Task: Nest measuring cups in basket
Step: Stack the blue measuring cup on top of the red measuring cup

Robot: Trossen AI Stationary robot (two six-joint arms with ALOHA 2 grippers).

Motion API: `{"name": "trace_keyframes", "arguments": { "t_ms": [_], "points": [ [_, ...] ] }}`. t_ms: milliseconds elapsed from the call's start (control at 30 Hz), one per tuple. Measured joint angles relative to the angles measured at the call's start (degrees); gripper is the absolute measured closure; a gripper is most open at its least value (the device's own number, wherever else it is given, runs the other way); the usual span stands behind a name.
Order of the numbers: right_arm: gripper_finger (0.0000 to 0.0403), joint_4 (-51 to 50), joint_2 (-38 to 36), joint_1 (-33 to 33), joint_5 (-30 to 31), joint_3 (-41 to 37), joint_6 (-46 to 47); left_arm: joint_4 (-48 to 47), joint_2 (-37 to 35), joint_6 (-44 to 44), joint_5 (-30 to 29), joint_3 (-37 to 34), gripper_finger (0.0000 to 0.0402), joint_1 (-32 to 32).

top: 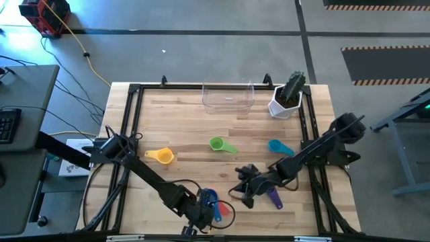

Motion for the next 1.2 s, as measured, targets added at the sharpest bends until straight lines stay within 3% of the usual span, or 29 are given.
{"name": "trace_keyframes", "arguments": {
  "t_ms": [433,900,1200],
  "points": [
    [0.0402,-1.95,13.03,0.13,-2.01,9.67,-1.49,0.73,0.06,-0.84,1.88,0.0,0.0339,1.9],
    [0.0402,-2.05,14.89,0.72,-2.68,11.28,1.51,0.71,0.06,-0.43,2.05,0.0,0.0339,4.15],
    [0.0402,0.49,14.93,0.72,-6.42,11.28,1.13,0.77,-0.01,0.12,1.79,0.0,0.0339,5.34]
  ]
}}
